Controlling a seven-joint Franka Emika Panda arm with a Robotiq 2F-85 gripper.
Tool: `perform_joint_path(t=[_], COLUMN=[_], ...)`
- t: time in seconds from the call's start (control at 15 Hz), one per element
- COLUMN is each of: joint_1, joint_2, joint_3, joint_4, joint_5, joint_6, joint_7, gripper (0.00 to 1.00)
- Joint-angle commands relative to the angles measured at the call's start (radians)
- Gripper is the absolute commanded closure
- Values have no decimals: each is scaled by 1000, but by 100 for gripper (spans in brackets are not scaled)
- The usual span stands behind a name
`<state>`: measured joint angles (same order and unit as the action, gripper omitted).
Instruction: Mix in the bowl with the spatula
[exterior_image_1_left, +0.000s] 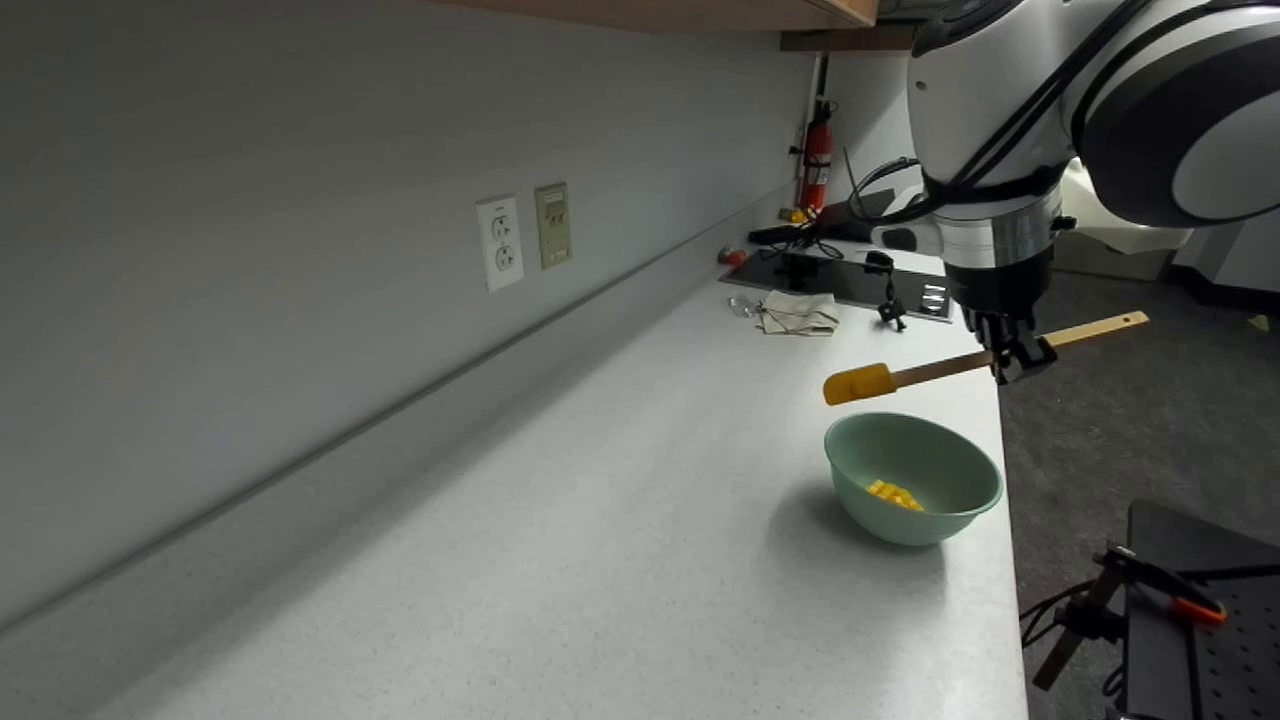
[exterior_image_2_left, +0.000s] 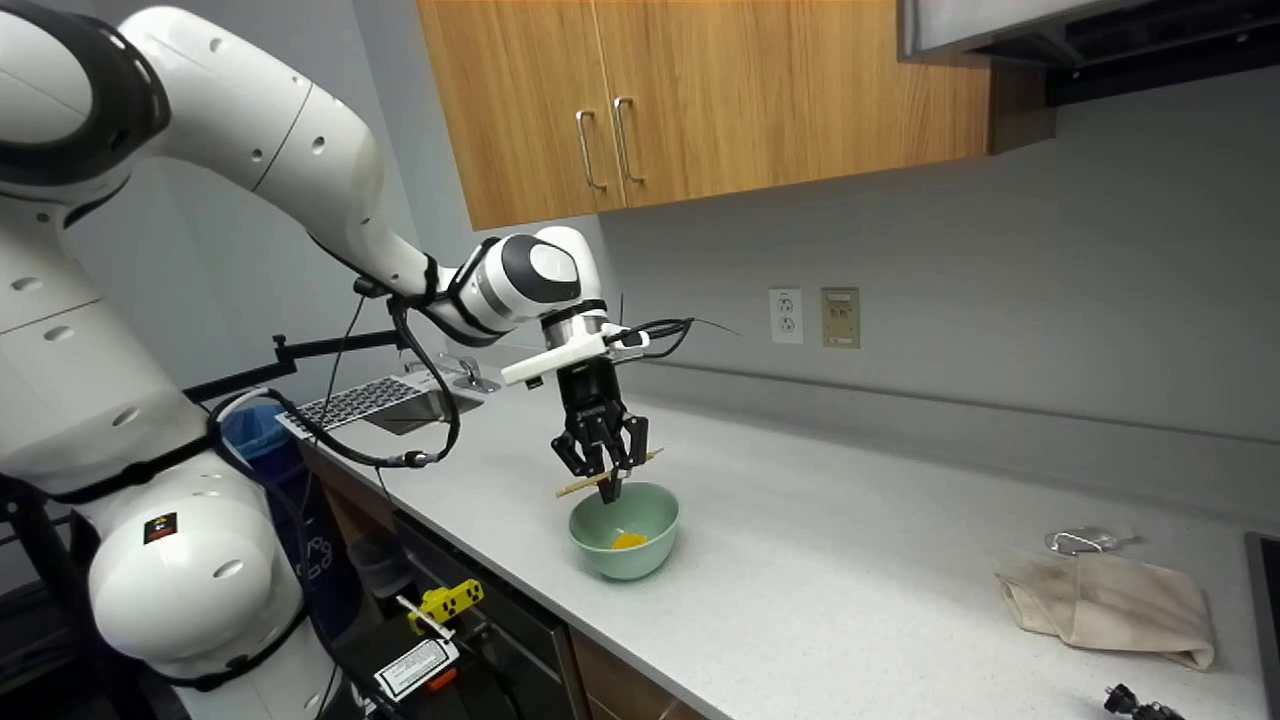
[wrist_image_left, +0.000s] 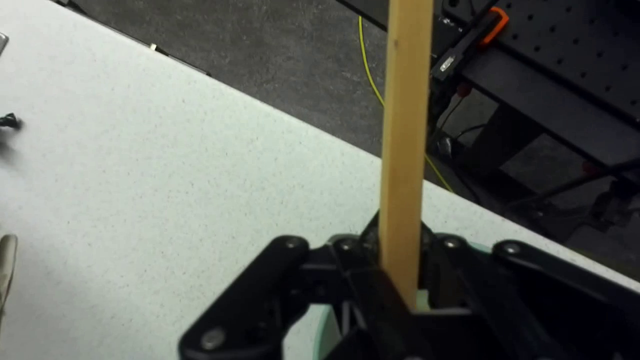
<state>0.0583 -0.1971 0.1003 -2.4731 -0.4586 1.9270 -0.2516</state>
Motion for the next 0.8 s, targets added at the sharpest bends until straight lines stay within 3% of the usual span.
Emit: perform_joint_path(t=[0.0,0.73], joint_1=[2,11], joint_2=[53,236], joint_3=[-7,-10], joint_4=[24,85], joint_5=[-40,-14], joint_6=[-67,-212], joint_7=[4,-9], gripper=[98,98])
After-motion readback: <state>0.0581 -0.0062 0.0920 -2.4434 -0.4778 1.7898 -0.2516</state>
